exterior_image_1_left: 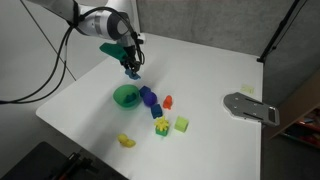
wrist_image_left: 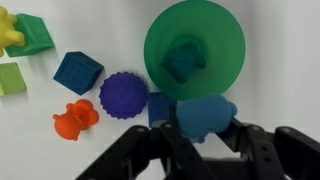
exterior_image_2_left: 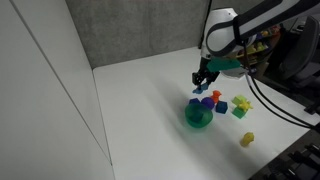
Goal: Remove the blue toy from the green bowl and put it on the table
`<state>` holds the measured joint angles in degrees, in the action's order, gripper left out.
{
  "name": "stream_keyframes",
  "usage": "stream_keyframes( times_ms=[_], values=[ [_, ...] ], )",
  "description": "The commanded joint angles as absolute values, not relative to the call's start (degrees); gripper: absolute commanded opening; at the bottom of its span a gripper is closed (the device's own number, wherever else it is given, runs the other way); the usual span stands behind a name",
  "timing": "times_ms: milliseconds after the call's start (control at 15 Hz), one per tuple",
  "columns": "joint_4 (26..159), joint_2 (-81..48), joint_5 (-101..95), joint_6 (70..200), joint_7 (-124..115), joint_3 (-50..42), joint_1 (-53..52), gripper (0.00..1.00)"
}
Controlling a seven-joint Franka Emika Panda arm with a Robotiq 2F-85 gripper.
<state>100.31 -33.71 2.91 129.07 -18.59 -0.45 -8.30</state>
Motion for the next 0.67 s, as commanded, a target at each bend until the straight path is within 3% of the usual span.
stream_keyframes(
  times_ms=[0,600],
  values=[
    [99.99,-32.33,2.65,128.3,-17.61,-1.89,-5.82,0.16],
    [102.57,-36.03,1.7,128.57,-16.04,-6.07,0.06,0.16]
  ],
)
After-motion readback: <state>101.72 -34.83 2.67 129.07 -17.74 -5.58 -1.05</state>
